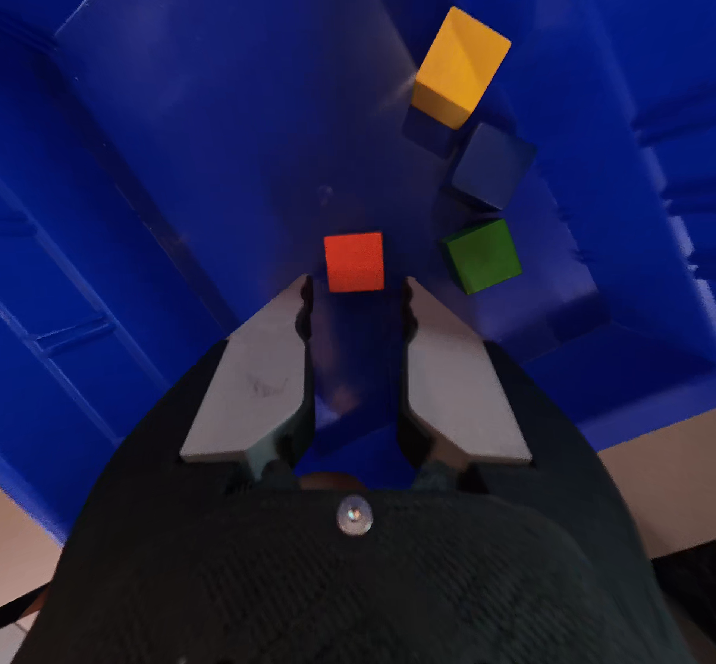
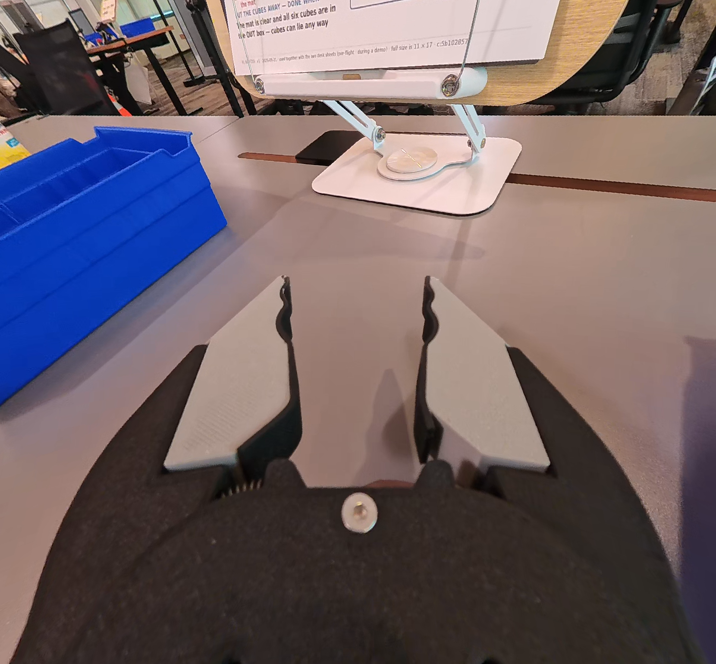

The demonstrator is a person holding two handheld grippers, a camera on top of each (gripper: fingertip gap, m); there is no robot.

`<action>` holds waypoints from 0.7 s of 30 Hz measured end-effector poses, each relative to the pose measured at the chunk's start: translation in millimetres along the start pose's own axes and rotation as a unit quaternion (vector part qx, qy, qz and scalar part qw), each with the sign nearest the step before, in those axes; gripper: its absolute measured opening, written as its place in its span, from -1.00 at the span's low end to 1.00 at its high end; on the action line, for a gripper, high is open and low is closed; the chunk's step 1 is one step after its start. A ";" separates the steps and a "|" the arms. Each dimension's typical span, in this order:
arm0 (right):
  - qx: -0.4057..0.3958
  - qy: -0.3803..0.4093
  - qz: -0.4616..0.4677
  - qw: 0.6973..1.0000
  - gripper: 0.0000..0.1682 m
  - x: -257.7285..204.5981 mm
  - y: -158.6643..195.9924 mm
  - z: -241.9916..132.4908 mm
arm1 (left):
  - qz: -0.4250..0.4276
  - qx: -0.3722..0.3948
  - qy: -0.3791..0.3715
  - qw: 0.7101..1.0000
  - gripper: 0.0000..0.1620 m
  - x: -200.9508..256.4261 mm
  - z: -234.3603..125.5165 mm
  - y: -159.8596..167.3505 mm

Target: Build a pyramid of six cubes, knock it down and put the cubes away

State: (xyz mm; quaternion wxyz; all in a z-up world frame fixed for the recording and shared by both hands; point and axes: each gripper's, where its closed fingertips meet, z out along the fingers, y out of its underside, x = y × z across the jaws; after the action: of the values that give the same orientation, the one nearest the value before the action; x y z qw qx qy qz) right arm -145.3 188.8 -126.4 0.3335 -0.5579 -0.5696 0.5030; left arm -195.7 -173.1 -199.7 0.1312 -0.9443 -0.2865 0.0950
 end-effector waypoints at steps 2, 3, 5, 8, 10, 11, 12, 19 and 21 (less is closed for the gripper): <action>0.000 -0.001 0.000 1.000 -0.21 -0.6 -0.2 -0.2 | 0.005 0.003 -0.007 1.000 -0.53 -0.2 2.0 -1.7; 0.000 -0.001 0.000 1.000 -0.21 -0.7 -0.1 -0.2 | 0.004 0.008 -0.009 1.000 -0.56 -0.1 2.4 -3.9; 0.000 -0.002 -0.001 1.000 -0.21 -1.2 -0.1 -0.2 | 0.004 0.015 -0.014 1.000 -0.62 -0.6 3.1 -7.9; 0.000 -0.002 -0.001 1.000 -0.22 -1.4 0.0 -0.2 | 0.015 0.019 -0.027 0.999 -0.67 -3.2 1.3 -12.0; 0.000 -0.002 0.001 1.000 -0.22 -1.1 0.3 -0.1 | 0.015 0.034 -0.033 0.999 -0.68 -5.2 -6.4 -18.8; -0.001 -0.003 0.001 1.000 -0.22 -1.2 0.6 0.3 | 0.014 0.052 -0.040 0.998 -0.68 -7.1 -13.9 -25.7; -0.002 -0.004 0.001 1.000 -0.22 -1.4 0.8 0.5 | 0.013 0.075 -0.046 0.996 -0.68 -8.5 -23.8 -34.2; -0.002 -0.003 -0.003 1.000 -0.23 -2.1 0.5 0.7 | 0.141 0.221 0.009 0.965 -0.68 81.6 -100.5 -106.5; 0.001 -0.002 0.000 1.000 -0.23 -0.8 -0.7 -0.7 | 0.216 0.209 0.010 0.954 -0.68 118.8 -100.3 -116.1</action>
State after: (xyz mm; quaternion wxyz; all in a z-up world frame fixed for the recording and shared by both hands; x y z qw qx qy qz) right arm -144.8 188.2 -125.5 0.3327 -0.5569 -0.5698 0.5045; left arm -132.9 -32.2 -82.0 0.3045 -0.9361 -0.0487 0.1693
